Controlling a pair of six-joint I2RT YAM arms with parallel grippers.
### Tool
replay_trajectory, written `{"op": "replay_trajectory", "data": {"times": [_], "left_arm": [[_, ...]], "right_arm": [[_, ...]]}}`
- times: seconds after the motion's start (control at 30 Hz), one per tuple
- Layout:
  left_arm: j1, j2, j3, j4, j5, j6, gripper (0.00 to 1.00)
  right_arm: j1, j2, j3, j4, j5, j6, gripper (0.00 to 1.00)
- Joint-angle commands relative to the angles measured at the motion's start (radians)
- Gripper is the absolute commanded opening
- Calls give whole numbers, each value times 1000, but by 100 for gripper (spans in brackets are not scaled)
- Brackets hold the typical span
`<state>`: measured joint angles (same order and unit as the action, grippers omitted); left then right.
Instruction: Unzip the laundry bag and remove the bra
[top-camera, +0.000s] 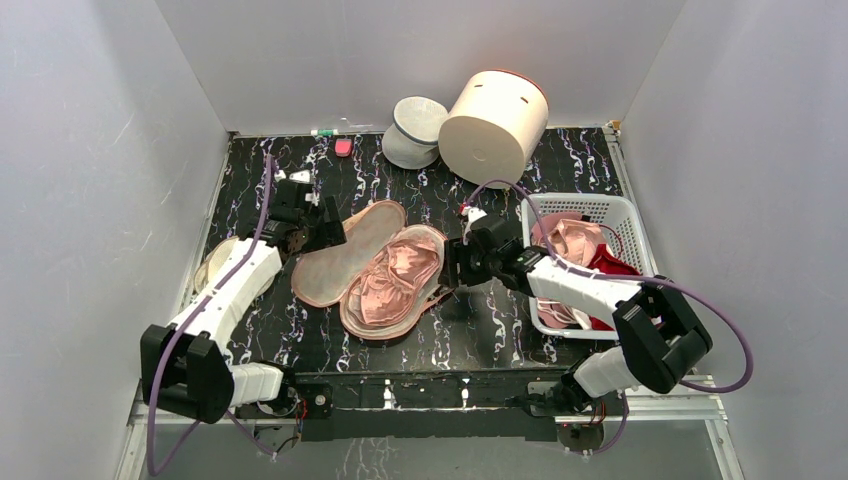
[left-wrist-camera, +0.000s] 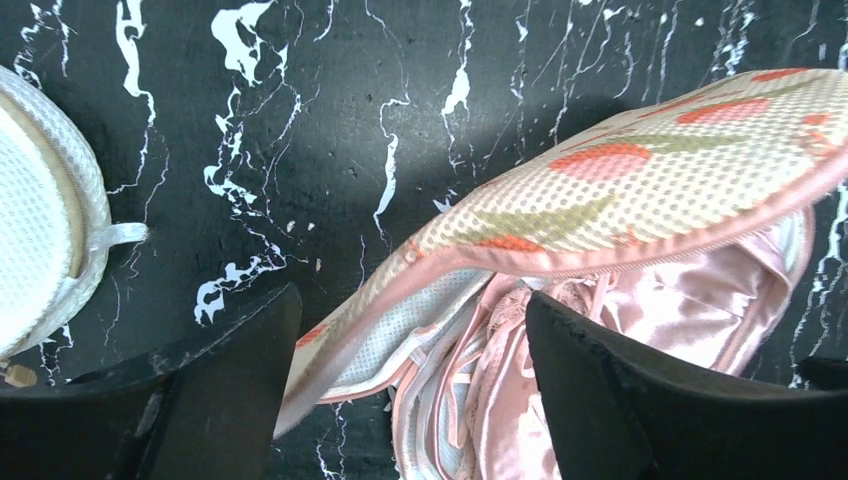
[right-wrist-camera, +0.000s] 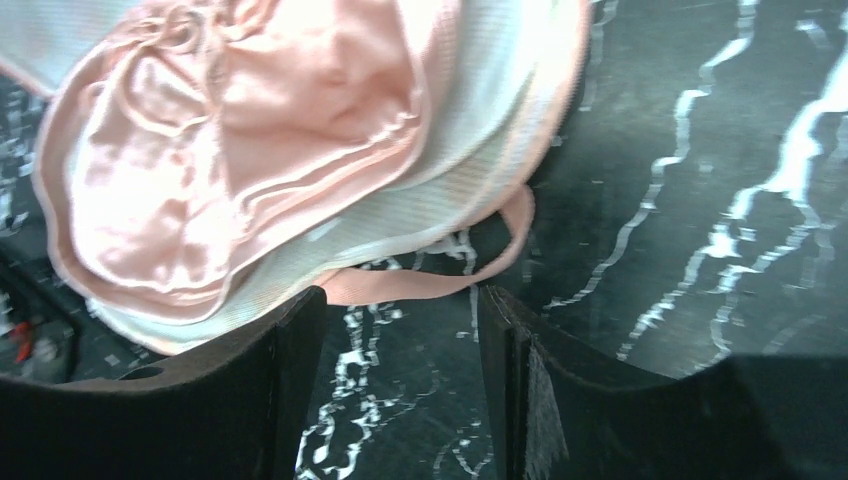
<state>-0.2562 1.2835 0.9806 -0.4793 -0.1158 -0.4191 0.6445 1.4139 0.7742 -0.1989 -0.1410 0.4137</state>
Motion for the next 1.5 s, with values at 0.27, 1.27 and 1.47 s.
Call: {"op": "replay_trajectory", "data": {"times": [0.27, 1.27, 1.47], "left_arm": [[-6, -126, -5, -4, 193, 107, 89], [-40, -103, -387, 404, 705, -349, 97], [-40, -54, -151, 240, 548, -192, 98]], "right_arm": [[6, 77, -40, 241, -224, 96, 38], [-84, 134, 114, 24, 26, -79, 48], [-84, 43, 91, 7, -47, -44, 57]]}}
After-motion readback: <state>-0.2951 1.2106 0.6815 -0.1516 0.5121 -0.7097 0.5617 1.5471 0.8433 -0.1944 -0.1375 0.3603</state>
